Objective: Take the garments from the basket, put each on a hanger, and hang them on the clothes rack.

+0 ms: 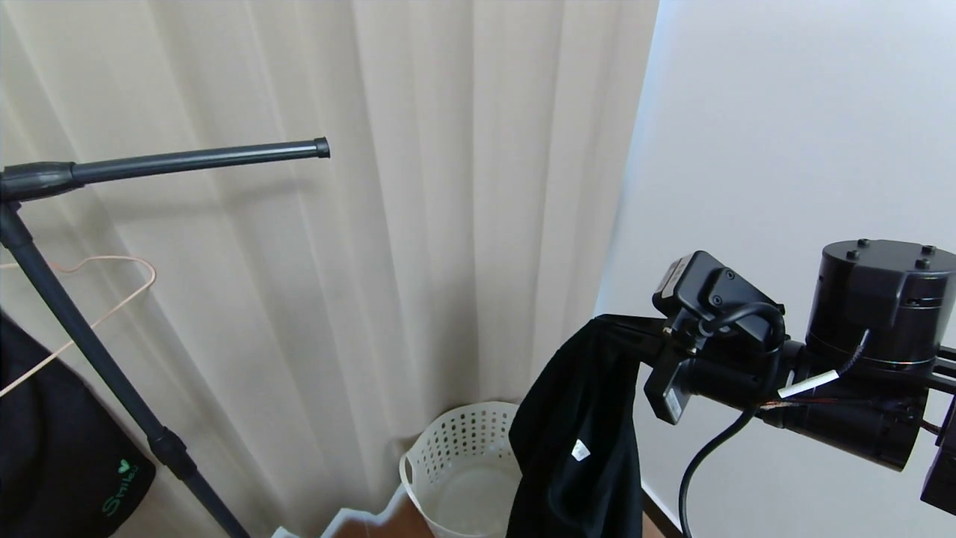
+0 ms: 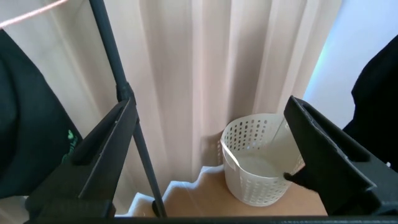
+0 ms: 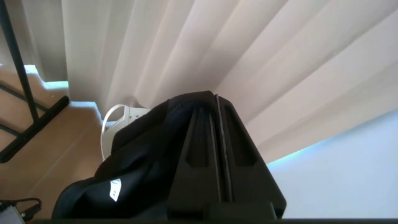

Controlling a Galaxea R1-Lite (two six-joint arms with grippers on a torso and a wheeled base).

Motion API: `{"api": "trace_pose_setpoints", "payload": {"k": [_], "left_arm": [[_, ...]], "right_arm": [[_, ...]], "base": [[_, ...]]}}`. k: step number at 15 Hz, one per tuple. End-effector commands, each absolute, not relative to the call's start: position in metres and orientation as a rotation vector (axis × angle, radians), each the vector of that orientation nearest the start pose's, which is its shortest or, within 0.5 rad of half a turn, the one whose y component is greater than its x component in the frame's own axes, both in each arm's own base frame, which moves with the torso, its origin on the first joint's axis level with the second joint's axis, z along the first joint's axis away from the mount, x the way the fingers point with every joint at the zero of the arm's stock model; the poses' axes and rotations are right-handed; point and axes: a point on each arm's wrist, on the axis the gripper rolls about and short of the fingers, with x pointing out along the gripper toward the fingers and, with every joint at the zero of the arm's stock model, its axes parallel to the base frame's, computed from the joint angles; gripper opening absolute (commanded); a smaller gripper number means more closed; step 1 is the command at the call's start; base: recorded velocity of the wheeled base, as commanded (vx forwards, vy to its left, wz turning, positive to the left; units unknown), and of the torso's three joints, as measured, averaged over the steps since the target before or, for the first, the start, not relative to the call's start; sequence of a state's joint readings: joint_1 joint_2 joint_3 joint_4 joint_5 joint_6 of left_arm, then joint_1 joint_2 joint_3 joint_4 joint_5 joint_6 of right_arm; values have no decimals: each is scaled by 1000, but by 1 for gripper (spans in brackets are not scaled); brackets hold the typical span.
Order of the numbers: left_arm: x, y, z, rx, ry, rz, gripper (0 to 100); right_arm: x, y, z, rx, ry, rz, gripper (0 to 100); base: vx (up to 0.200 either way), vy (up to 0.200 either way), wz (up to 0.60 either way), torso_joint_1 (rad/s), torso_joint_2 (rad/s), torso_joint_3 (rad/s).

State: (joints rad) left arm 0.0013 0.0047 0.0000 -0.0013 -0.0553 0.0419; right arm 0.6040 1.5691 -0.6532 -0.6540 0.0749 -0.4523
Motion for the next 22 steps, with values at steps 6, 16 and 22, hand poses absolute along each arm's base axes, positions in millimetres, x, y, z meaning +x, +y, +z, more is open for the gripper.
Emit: {"api": "trace_pose_setpoints", "payload": {"k": [6,16,22], "left_arm": [[-22,-1,76,37,4,-52,100],[-22,-1,76,40,3,-57,100],[-22,-1,76,40,3,-57,100]], "right_arm": [[218,152,179,-504,106,725,0],[217,152,178,-510,101,728,0],[221,155,169,-523,25,713,0]], "base": [[0,0,0,251,-589,-340],[0,0,0,166,-365,-202],[0,0,400,1,-2,-1]]}}
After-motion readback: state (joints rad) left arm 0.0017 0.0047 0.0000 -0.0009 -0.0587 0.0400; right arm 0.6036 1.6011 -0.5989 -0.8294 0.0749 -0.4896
